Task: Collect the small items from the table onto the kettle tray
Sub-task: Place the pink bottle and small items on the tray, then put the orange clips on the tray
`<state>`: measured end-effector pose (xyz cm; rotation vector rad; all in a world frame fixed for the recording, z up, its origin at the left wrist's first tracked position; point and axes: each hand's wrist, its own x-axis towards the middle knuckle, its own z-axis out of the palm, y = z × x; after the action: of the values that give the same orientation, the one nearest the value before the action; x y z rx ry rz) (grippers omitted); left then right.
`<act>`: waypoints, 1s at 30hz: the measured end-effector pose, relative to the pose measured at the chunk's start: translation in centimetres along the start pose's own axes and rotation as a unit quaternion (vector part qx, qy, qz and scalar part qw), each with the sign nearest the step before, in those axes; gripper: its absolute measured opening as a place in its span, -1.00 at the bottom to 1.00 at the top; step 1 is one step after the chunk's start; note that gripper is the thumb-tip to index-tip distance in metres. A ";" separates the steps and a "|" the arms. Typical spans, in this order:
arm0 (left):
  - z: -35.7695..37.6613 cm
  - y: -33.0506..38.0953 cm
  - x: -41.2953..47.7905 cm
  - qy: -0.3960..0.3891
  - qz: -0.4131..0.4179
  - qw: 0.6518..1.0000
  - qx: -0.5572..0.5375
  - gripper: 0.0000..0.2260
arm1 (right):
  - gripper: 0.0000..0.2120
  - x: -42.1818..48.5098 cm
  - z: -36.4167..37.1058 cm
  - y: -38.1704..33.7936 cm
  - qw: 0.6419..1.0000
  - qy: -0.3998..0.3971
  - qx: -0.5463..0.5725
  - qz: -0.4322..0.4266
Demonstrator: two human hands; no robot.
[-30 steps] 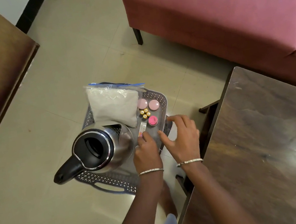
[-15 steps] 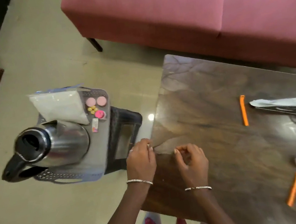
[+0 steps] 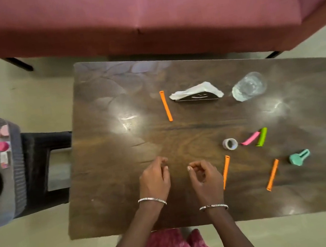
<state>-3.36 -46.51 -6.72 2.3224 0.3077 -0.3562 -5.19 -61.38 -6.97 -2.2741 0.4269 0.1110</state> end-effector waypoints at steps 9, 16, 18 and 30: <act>9.0 6.1 2.9 0.008 -0.055 0.998 -0.029 -0.86 | -0.91 4.0 -7.7 9.0 0.991 0.012 -0.037 0.130; 9.1 6.1 12.7 0.120 -0.160 0.980 -0.018 -0.86 | -0.74 6.1 -6.7 11.9 0.948 -0.086 -0.049 0.301; 8.8 6.0 15.0 0.140 -0.187 0.972 0.010 -0.79 | -0.72 6.7 -6.2 11.8 0.939 -0.081 -0.062 0.327; 9.5 6.6 17.8 0.144 -0.317 0.935 -0.063 -0.90 | -0.79 8.9 -6.5 12.6 0.923 -0.151 -0.053 0.349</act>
<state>13.84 -55.84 -15.03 2.0942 1.2027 -0.2887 -1.49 -76.40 -13.41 -2.0544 1.0628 0.8490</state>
